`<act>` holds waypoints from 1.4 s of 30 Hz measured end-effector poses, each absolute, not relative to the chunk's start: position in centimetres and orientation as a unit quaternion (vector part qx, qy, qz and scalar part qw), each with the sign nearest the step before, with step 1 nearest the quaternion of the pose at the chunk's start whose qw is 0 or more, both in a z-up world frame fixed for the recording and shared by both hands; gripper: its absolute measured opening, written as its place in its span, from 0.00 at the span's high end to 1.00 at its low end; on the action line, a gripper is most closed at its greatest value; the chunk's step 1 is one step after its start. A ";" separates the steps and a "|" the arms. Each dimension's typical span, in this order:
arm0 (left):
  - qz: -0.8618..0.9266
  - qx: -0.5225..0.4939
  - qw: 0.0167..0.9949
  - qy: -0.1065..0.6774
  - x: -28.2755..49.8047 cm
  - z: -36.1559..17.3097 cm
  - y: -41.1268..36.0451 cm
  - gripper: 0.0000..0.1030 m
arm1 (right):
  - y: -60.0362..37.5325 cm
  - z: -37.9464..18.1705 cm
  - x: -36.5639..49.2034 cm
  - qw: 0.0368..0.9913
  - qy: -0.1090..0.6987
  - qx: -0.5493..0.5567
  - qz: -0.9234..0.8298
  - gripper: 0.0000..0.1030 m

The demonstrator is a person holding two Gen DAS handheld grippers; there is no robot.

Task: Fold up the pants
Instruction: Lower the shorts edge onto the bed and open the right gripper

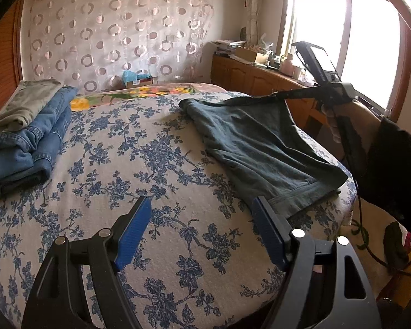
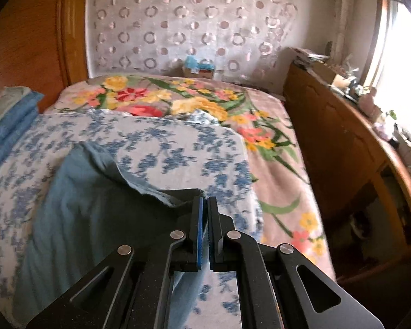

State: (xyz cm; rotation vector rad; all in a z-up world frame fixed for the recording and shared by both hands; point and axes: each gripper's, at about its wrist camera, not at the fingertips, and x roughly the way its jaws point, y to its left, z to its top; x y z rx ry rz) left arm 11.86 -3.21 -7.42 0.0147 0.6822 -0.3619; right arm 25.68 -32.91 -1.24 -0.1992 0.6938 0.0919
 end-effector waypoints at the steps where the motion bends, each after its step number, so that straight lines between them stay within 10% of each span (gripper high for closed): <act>1: -0.176 0.008 0.926 0.333 11.8 -7.4 -3.2 0.25 | -32.8 -1.3 25.9 0.934 0.342 -0.097 0.039 0.97; 18: -0.181 0.012 0.925 0.334 11.8 -7.2 -4.2 0.25 | -32.9 -1.4 19.9 0.940 0.329 -0.053 0.073 0.88; 28: -0.190 0.026 0.923 0.333 11.6 -7.1 -6.0 0.25 | -34.6 -0.7 10.1 0.955 0.265 -0.032 0.127 0.58; 42: -0.199 0.036 0.919 0.339 11.3 -7.4 -7.6 0.25 | -35.3 -3.0 4.3 0.955 0.270 -0.021 0.121 0.56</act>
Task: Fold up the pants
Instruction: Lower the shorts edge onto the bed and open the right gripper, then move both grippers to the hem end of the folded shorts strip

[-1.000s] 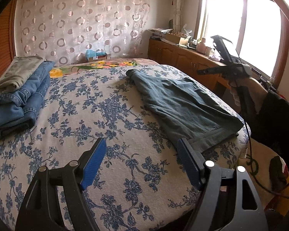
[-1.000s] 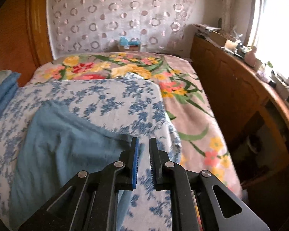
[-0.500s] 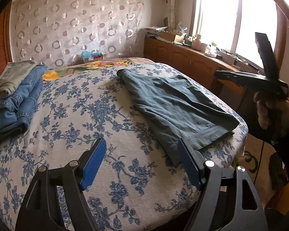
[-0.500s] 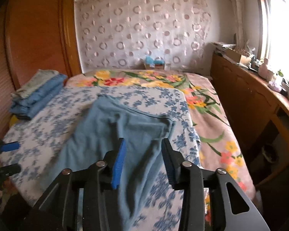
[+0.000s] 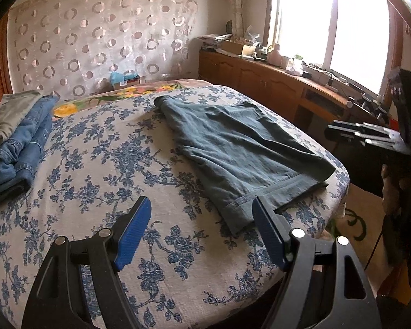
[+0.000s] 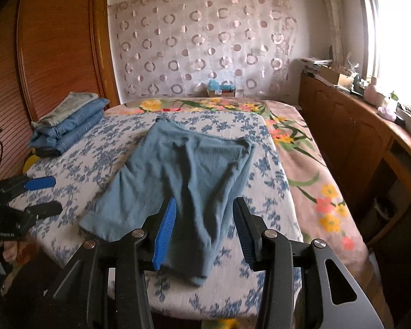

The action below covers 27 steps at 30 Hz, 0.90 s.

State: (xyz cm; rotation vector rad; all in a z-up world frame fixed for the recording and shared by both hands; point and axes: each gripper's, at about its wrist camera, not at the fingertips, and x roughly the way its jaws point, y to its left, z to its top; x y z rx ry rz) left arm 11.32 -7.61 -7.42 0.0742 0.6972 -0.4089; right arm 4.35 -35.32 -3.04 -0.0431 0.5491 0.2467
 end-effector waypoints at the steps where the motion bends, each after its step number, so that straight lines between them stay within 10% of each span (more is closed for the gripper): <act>1: -0.200 0.037 0.918 0.340 11.3 -7.5 -7.7 0.25 | -35.2 -3.3 4.2 0.954 0.272 -0.022 0.121 0.56; 11: -0.208 0.042 0.910 0.356 12.3 -8.8 -9.3 0.26 | -35.5 -4.6 3.7 0.949 0.294 0.000 0.113 0.56; 18: -0.221 0.044 0.900 0.372 12.7 -9.3 -10.6 0.45 | -35.6 -5.4 3.8 0.942 0.312 0.017 0.124 0.57; 24: -0.230 0.047 0.892 0.386 12.7 -10.1 -11.5 0.45 | -35.5 -4.9 3.5 0.941 0.306 0.022 0.140 0.91; 27: -0.232 0.048 0.886 0.399 13.1 -10.8 -11.8 0.50 | -35.8 -4.3 2.6 0.942 0.287 0.047 0.167 0.92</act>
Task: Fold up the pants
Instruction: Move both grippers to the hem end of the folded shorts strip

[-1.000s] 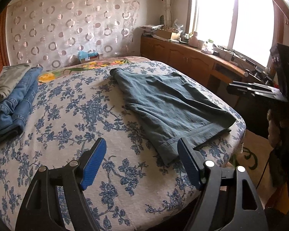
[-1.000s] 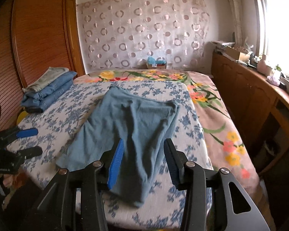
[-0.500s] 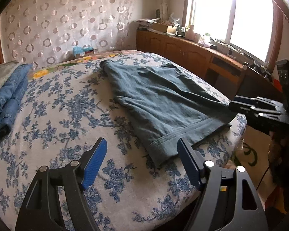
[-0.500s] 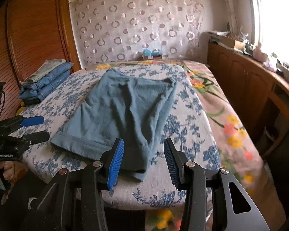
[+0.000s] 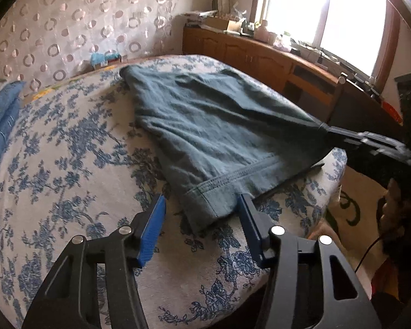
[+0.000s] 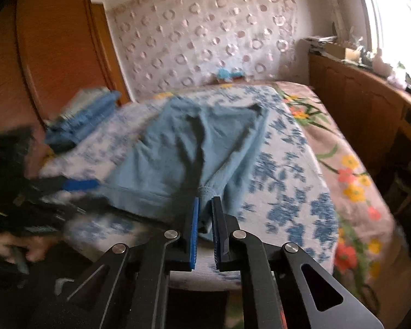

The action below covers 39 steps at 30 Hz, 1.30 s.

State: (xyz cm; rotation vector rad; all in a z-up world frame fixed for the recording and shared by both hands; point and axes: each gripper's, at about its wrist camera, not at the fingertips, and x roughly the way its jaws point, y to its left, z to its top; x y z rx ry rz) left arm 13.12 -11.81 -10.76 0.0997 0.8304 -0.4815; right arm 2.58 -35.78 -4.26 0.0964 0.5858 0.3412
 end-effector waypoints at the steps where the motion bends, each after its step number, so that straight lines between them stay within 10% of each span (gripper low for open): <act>1: -0.232 0.047 0.885 0.402 13.2 -11.0 -11.9 0.51 | -35.8 -4.2 2.3 0.944 0.284 0.043 0.162 0.92; 10: -0.242 0.030 0.887 0.391 12.6 -10.1 -11.2 0.82 | -35.5 -5.1 1.6 0.942 0.307 0.016 0.133 0.92; 21: -0.242 0.027 0.885 0.397 12.2 -9.7 -11.0 0.77 | -34.9 -4.4 1.5 0.943 0.311 -0.010 0.116 0.92; 31: -0.238 0.023 0.898 0.370 11.9 -8.2 -10.6 0.51 | -35.2 -4.4 1.4 0.942 0.315 -0.008 0.113 0.91; 39: -0.230 0.027 0.890 0.392 12.6 -10.0 -11.1 0.51 | -34.9 -4.9 3.1 0.941 0.322 -0.009 0.106 0.67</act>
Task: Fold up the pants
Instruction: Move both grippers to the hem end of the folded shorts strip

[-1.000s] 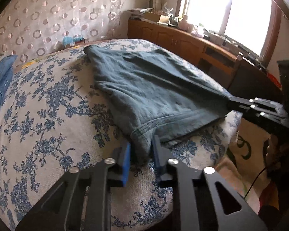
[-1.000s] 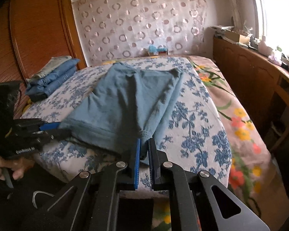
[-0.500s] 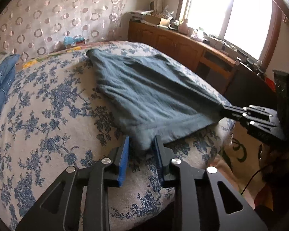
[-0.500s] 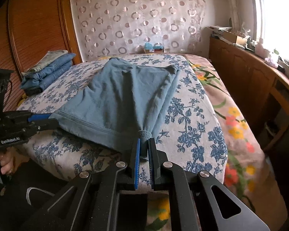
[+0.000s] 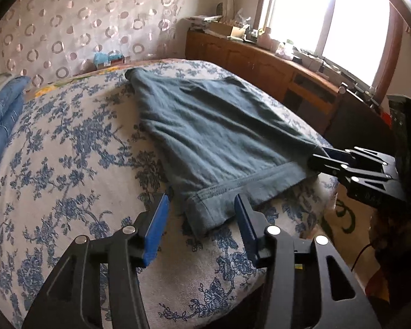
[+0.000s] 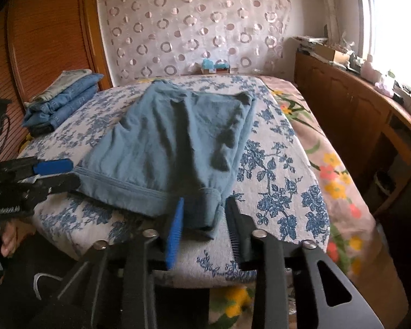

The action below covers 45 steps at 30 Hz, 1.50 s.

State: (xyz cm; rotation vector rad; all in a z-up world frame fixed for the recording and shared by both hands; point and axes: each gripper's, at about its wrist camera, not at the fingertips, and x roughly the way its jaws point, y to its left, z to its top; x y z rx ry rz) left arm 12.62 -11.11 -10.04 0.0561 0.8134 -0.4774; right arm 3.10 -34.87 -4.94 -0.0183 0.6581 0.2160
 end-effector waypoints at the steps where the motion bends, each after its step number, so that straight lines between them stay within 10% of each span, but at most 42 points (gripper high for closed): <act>1: -0.229 0.028 0.890 0.393 12.7 -10.2 -11.1 0.51 | -35.0 -5.2 3.3 0.939 0.327 -0.007 0.105 0.67; 45: -0.247 -0.050 0.876 0.411 14.1 -10.9 -10.8 0.63 | -36.2 -6.7 2.6 0.945 0.293 0.048 0.136 0.80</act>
